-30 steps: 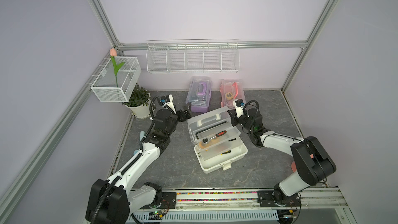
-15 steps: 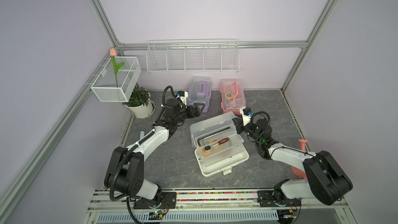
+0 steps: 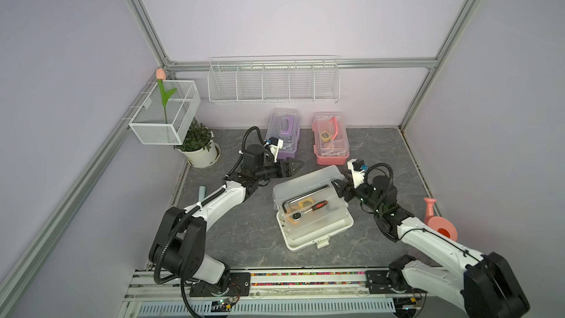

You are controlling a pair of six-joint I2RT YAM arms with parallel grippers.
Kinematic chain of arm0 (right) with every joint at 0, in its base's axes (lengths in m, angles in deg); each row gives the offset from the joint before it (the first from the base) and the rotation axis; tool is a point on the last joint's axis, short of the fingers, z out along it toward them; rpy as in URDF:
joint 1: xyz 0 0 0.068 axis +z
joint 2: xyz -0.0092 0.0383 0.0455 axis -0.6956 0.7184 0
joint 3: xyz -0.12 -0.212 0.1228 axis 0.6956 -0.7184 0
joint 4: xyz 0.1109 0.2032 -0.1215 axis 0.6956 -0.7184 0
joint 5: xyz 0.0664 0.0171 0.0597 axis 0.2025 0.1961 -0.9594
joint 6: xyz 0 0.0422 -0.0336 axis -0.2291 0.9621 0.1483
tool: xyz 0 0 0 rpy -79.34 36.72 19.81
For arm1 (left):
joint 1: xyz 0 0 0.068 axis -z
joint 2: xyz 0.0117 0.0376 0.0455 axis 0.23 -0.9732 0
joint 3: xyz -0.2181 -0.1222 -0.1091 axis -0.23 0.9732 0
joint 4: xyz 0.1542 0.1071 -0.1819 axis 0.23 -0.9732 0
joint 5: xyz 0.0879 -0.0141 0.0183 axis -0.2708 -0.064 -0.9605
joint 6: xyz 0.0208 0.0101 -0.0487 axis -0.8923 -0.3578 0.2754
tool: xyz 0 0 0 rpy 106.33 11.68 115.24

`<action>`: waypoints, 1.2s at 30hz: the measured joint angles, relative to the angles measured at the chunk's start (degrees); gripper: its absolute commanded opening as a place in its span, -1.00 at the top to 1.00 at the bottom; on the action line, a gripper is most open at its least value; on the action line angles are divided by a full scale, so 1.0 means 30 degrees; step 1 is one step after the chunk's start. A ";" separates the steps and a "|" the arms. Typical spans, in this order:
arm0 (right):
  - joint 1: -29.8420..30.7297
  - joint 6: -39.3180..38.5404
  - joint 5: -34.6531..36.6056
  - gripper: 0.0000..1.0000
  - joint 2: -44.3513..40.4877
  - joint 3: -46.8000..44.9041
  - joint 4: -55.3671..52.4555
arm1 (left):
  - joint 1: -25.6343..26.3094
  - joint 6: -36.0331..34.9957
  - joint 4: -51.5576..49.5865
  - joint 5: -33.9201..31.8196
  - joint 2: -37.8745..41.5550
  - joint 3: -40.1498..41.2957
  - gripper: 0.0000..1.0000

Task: Close toolboxes
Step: Close the toolbox lid.

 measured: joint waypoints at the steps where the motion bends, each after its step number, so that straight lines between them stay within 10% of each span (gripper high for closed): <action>1: 0.0000 0.0393 0.0131 -0.36 -0.0546 -0.0007 -0.0984 | 0.0124 -0.0029 -0.0138 -0.0022 0.0146 0.0000 -0.73; 15: 0.0000 0.5574 0.0969 -0.22 -0.3439 0.0044 -1.3209 | 0.1515 -0.0474 -0.1450 -0.1253 0.0262 -0.0022 -0.73; 36: 0.0153 1.1089 0.1843 0.05 -1.0040 -0.0182 -2.1587 | 0.2098 -0.1683 -0.3060 -0.3060 0.0160 -0.0146 -0.75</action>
